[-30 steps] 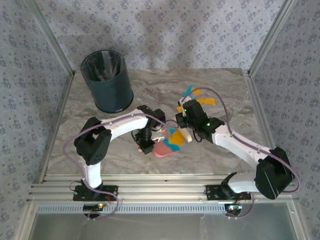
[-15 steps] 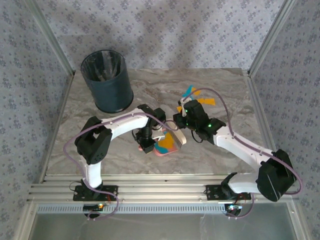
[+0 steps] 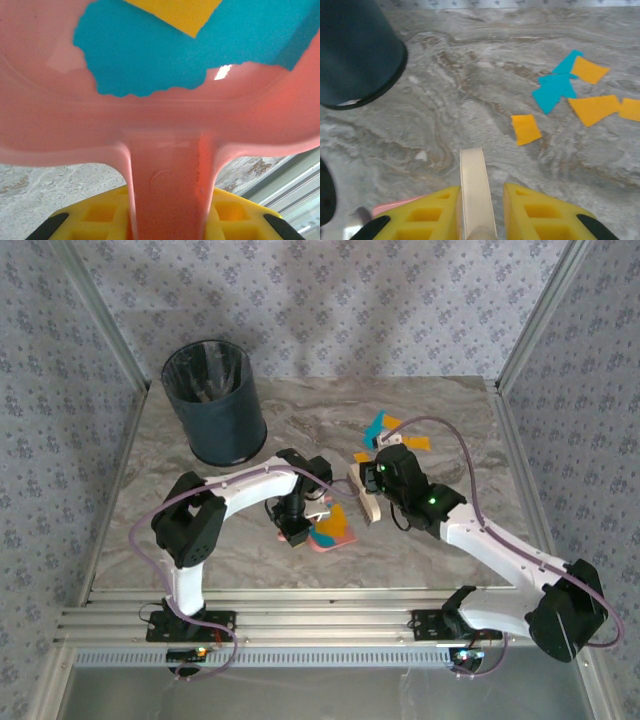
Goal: Sweep away the paper scraps from the table
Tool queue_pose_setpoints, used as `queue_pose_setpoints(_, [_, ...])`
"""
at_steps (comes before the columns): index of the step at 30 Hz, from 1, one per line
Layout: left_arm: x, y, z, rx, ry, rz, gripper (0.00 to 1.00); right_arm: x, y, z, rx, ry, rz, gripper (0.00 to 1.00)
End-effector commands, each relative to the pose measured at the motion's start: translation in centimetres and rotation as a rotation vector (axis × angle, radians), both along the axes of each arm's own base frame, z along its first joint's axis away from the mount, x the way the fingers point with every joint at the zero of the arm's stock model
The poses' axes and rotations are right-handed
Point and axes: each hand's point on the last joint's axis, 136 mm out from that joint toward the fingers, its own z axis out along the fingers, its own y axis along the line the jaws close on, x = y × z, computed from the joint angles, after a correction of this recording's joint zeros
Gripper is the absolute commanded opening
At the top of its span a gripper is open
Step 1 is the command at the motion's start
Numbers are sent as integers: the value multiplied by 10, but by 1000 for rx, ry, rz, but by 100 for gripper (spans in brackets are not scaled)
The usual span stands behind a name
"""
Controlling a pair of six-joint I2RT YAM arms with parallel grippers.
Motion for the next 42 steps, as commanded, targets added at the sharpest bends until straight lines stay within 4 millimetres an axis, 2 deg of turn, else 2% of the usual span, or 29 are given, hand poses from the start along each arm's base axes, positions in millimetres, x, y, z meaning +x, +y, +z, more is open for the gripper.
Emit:
queue_pose_setpoints(1, [0,-2,-2,-4,6,-4,0,1,-21,-6,-45,-8,-110,0])
queue_pose_setpoints(6, [1,-7,-4,-29,4,-9,0,-2,-14,-24,-54,46,-78,0])
queue_pose_setpoints(12, [4,-9,-7,-29,-1,-11,0,-8,4,-41,-27,120,11,0])
queue_pose_setpoints(17, [5,-8,-9,-23,-4,-11,0,-16,29,-41,63,146,127,0])
queue_pose_setpoints(22, [6,-7,-12,-21,-12,-7,0,-17,35,-35,101,139,147,0])
queue_pose_setpoints(26, [7,-7,-12,-23,-24,-5,0,-15,26,-31,85,118,104,0])
queue_pose_setpoints(31, [11,-13,-11,-55,-46,0,0,-11,-3,-21,38,68,-30,0])
queue_pose_setpoints(36, [14,-17,-7,-99,-73,13,0,-17,-28,-13,36,38,-124,0])
queue_pose_setpoints(42, [21,-21,5,-164,-116,44,0,-21,-61,-4,35,6,-231,0])
